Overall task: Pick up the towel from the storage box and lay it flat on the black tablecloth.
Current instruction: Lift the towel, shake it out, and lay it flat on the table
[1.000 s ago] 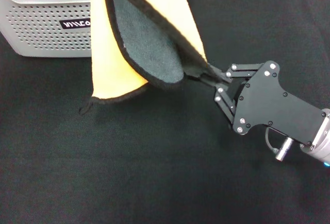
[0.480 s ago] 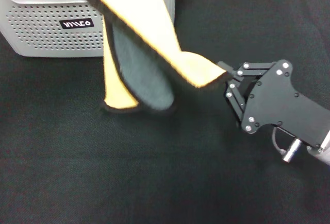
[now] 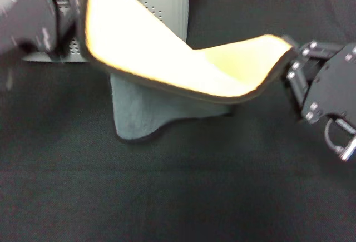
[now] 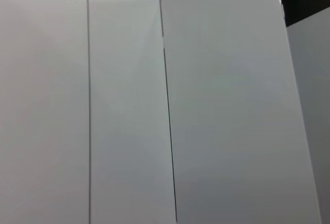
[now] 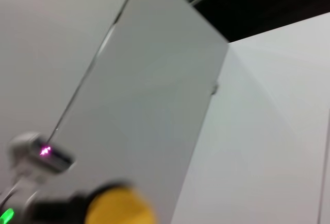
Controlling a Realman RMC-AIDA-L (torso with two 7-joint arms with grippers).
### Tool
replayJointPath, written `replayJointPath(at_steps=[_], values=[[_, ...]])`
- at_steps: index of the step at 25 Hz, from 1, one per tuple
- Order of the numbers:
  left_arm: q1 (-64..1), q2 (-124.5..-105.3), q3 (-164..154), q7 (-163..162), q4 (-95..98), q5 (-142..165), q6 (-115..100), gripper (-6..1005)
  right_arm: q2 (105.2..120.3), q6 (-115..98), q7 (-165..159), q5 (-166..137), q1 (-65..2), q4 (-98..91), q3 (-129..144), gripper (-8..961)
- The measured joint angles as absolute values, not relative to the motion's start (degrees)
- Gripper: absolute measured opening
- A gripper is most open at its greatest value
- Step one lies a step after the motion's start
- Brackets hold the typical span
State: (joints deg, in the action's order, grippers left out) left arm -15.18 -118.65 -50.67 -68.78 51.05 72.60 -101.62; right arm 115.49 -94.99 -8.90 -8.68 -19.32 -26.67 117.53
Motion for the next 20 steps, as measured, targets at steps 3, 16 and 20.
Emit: replayJointPath(at_steps=[3,16,20], values=[[-15.5,-118.62,-50.9,-62.0,43.4,76.2,-103.0,27,114.99,-95.3,-14.0,-8.9,-19.9,-27.3,115.2,6],[-19.9,-119.90,-51.0,-43.8,19.7,81.0,-102.5,91,112.81,-91.0,-30.3,-12.7,-22.5,-34.1,108.3,6],[-21.2,-120.14,-51.1,-39.8,16.0,81.8,-101.2,134,113.11,-89.2,-31.6,-13.9,-22.3,-36.9,106.6,6]])
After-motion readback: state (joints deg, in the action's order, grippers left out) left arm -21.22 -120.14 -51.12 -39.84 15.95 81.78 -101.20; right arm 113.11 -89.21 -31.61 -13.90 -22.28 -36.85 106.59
